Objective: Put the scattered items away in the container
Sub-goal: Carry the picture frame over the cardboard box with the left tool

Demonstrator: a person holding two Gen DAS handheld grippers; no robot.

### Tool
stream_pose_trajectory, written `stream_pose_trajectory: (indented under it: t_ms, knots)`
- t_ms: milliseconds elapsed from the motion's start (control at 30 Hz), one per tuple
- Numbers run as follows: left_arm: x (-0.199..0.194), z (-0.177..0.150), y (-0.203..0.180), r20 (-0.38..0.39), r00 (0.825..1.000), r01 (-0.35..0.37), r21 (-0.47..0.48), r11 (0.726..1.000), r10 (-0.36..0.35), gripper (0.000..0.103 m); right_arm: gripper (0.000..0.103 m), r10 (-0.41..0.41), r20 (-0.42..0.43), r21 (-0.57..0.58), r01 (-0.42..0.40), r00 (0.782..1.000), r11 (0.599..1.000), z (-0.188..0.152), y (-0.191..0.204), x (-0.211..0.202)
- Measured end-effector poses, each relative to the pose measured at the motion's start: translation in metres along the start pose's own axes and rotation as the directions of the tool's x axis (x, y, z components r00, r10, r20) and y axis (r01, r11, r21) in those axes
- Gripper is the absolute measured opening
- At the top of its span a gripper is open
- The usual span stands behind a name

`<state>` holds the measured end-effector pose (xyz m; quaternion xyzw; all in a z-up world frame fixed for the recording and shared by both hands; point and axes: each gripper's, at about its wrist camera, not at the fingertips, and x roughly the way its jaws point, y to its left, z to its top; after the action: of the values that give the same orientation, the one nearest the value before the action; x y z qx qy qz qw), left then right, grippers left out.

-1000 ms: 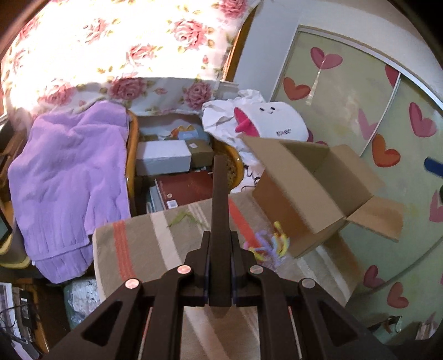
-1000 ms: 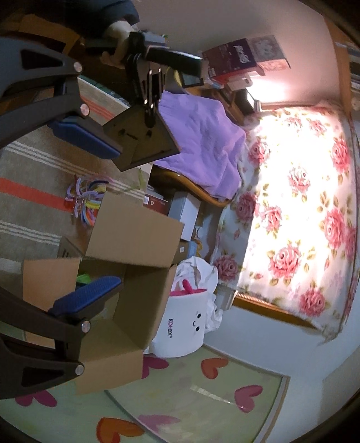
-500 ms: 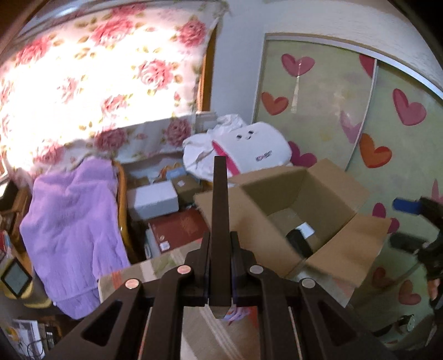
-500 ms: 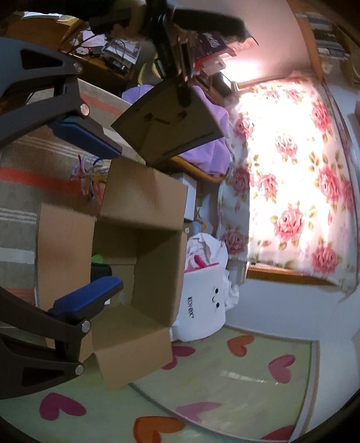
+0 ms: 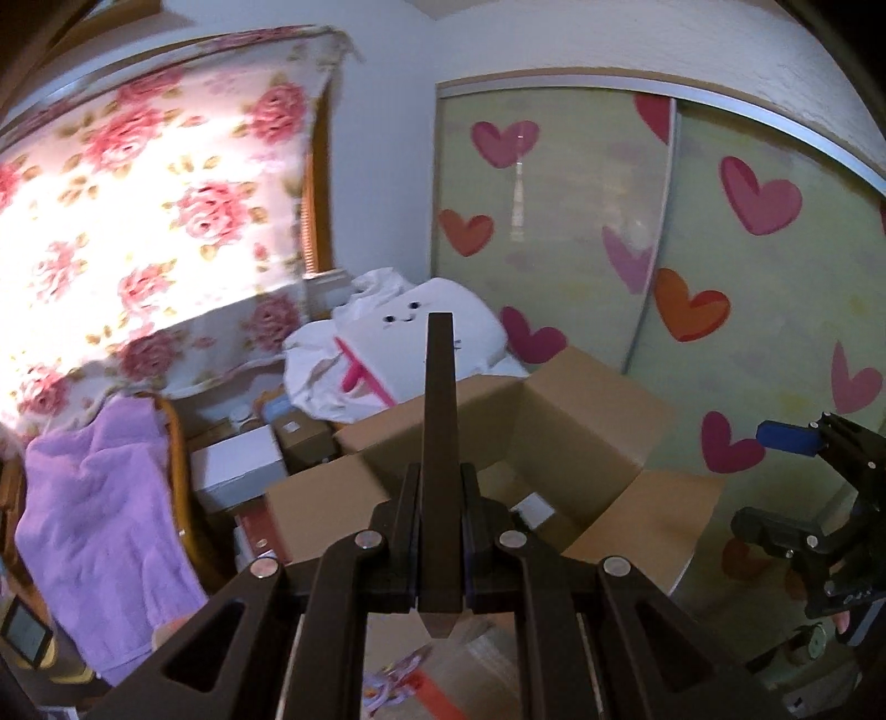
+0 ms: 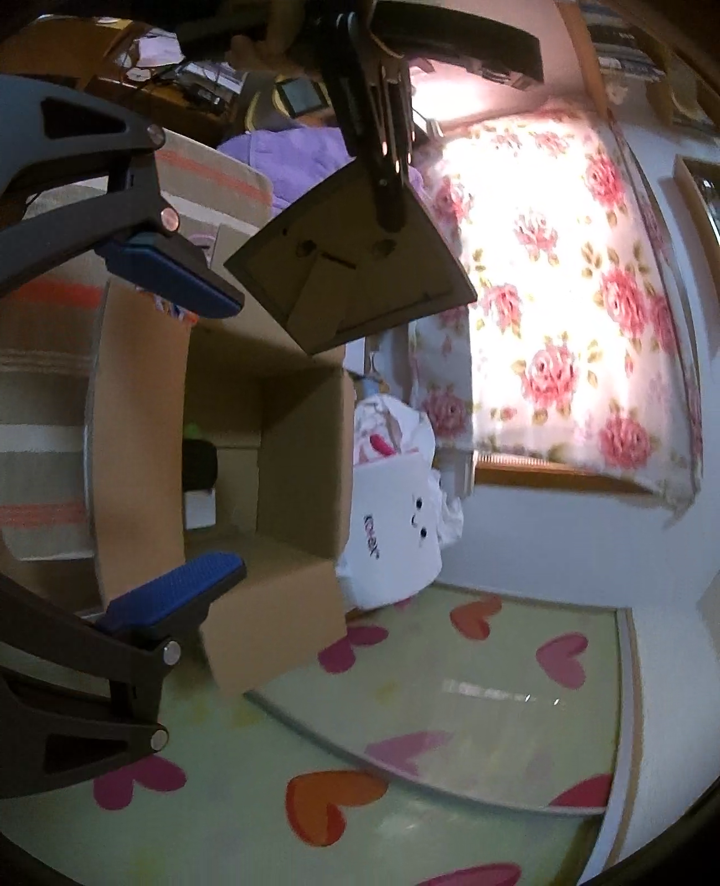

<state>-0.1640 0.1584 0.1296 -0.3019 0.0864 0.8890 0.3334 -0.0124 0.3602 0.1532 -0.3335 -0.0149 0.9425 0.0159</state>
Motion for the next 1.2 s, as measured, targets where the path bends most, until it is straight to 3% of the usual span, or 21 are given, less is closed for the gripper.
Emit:
stream_pose_trajectory:
  t_ms: [300,667,1200]
  knots:
    - [0.064,0.022,-0.045,-0.044,0.999,0.012,0.034,0.999,-0.011,0.009,0.090,-0.035,-0.011,0.053,0.035,0.999,0.998,-0.010,-0.058,-0.002]
    - [0.143,0.030,-0.080,-0.103,0.994,-0.037,0.049,0.998,0.042,0.009,0.090,-0.038,-0.021,0.058,0.039,0.999,0.998,-0.012,-0.090,0.027]
    - [0.179,0.047,-0.088,-0.092,0.984,-0.143,0.098,0.985,0.152,0.010,0.090,-0.029,-0.022,0.069,0.030,0.999,0.997,0.000,-0.105,0.049]
